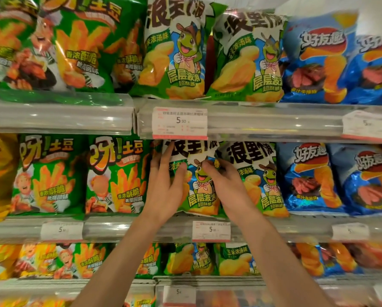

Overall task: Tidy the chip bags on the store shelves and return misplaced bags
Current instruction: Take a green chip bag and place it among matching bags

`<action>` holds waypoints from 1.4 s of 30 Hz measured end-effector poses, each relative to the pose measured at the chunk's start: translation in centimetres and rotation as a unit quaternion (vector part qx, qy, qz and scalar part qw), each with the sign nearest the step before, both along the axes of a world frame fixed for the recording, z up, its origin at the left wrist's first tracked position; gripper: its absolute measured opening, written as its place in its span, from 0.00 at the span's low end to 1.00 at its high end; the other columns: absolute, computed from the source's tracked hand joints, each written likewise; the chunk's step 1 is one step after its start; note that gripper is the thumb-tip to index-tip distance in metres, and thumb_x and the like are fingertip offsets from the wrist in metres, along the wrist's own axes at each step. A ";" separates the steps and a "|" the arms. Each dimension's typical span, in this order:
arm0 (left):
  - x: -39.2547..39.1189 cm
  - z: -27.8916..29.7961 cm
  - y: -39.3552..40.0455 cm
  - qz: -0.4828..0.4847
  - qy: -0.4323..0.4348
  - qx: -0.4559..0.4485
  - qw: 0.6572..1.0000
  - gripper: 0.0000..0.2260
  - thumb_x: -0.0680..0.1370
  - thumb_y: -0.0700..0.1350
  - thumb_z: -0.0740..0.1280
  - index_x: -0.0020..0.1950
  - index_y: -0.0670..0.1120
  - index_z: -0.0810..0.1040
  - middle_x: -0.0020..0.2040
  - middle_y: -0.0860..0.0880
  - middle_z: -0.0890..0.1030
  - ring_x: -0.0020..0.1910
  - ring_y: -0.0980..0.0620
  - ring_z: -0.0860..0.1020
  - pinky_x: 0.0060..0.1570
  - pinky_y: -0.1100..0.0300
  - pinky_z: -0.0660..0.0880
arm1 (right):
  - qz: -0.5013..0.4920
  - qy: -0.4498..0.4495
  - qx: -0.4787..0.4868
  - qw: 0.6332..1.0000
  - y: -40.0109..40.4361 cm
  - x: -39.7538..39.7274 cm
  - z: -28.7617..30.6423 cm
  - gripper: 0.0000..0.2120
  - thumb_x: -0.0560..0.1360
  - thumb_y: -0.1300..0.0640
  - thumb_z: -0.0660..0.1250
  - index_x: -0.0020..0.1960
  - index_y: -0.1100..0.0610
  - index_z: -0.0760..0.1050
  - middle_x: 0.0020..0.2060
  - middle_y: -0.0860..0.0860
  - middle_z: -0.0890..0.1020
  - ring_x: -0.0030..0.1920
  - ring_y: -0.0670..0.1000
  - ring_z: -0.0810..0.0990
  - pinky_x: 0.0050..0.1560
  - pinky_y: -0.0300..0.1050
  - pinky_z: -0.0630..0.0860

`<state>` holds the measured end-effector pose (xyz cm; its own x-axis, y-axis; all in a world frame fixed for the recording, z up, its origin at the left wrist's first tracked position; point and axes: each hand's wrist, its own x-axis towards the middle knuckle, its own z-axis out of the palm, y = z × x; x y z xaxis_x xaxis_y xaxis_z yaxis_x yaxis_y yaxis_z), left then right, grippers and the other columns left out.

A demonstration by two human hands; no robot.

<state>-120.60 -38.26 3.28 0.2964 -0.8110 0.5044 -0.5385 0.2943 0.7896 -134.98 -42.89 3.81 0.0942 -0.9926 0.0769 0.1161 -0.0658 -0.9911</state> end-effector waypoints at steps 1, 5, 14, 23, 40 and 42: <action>0.1 -0.1 0.0 0.001 0.001 0.000 1.000 0.27 0.84 0.51 0.61 0.81 0.62 0.55 0.82 0.50 0.55 0.80 0.58 0.52 0.71 0.63 0.51 | -0.006 0.010 -0.002 1.000 0.0 0.1 0.0 0.36 0.65 0.37 0.75 0.69 0.47 0.72 0.59 0.48 0.85 0.57 0.51 0.85 0.60 0.56 0.81; 0.1 -0.4 0.0 0.013 -0.026 0.004 1.000 0.27 0.85 0.53 0.59 0.82 0.61 0.53 0.83 0.48 0.52 0.81 0.55 0.50 0.72 0.61 0.50 | -0.035 0.111 -0.046 0.992 0.1 0.5 -0.1 0.23 0.77 0.42 0.69 0.70 0.48 0.71 0.62 0.48 0.81 0.61 0.51 0.81 0.64 0.55 0.79; -0.6 -1.1 -0.7 0.087 -0.109 -0.009 0.990 0.28 0.84 0.58 0.56 0.82 0.50 0.58 0.81 0.37 0.56 0.80 0.39 0.54 0.78 0.43 0.59 | -0.076 0.306 -0.232 0.920 1.3 -3.3 1.5 0.29 0.80 0.41 0.63 0.77 0.52 0.65 0.73 0.50 0.72 0.73 0.49 0.71 0.73 0.45 0.67; -1.6 0.1 -1.5 0.113 -0.167 0.038 0.979 0.35 0.77 0.68 0.62 0.81 0.58 0.59 0.82 0.43 0.57 0.79 0.35 0.58 0.68 0.34 0.70 | -0.209 0.529 -0.232 0.789 0.8 -6.4 -1.4 0.43 0.75 0.28 0.55 0.81 0.54 0.56 0.82 0.59 0.54 0.82 0.62 0.49 0.79 0.64 0.48; -1.7 -1.5 -2.0 0.204 -0.248 -0.011 0.947 0.33 0.79 0.65 0.59 0.80 0.48 0.65 0.79 0.34 0.61 0.70 0.30 0.67 0.58 0.36 0.76 | -0.245 0.460 -0.258 0.813 0.0 -6.8 -2.3 0.36 0.77 0.40 0.65 0.79 0.53 0.60 0.80 0.56 0.60 0.79 0.59 0.58 0.73 0.63 0.62; -1.7 -1.6 -2.1 0.210 -0.264 -0.008 0.941 0.33 0.80 0.65 0.57 0.79 0.47 0.65 0.78 0.34 0.63 0.71 0.30 0.67 0.61 0.36 0.74 | -0.256 0.461 -0.265 0.807 0.0 -6.8 -2.5 0.35 0.77 0.39 0.62 0.79 0.54 0.61 0.79 0.57 0.62 0.79 0.60 0.59 0.72 0.64 0.63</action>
